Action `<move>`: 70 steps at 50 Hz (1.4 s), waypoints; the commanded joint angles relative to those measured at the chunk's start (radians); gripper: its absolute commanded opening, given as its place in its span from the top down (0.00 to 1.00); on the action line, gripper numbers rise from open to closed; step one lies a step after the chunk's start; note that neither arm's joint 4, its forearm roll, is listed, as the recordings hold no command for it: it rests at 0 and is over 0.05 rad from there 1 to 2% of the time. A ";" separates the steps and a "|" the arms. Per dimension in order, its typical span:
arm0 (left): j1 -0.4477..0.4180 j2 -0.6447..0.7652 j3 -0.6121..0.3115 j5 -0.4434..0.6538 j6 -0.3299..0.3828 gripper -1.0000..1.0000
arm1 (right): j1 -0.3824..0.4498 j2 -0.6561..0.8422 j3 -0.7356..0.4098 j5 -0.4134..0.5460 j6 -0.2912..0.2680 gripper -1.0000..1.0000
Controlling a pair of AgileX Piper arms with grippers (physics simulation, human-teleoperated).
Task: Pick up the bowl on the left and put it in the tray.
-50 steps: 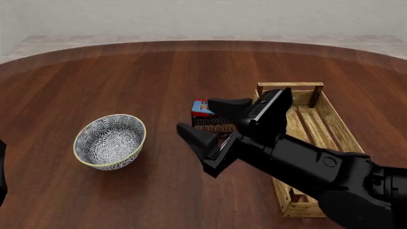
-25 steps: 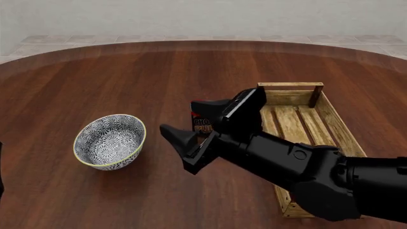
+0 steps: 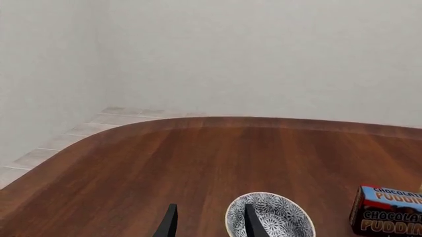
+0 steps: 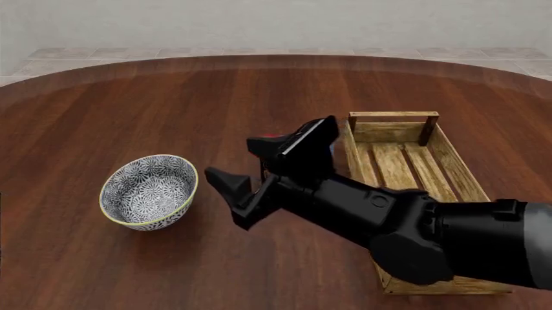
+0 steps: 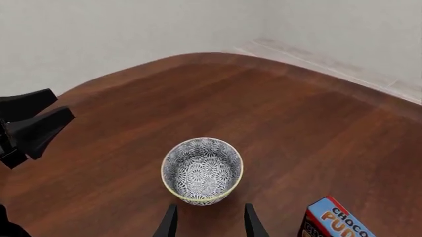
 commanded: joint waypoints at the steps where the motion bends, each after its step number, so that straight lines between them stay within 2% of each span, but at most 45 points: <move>1: 0.005 0.000 -0.003 0.001 -0.003 0.00 | -0.014 0.042 -0.031 0.007 0.009 0.00; 20: 0.003 0.000 -0.012 0.010 -0.004 0.00 | -0.012 0.122 -0.097 0.036 0.038 0.00; 46: 0.005 0.000 -0.010 0.011 -0.004 0.00 | -0.010 0.214 -0.202 0.090 0.037 0.00; 70: 0.007 0.000 -0.009 0.013 -0.005 0.00 | -0.030 0.334 -0.296 0.133 0.068 0.00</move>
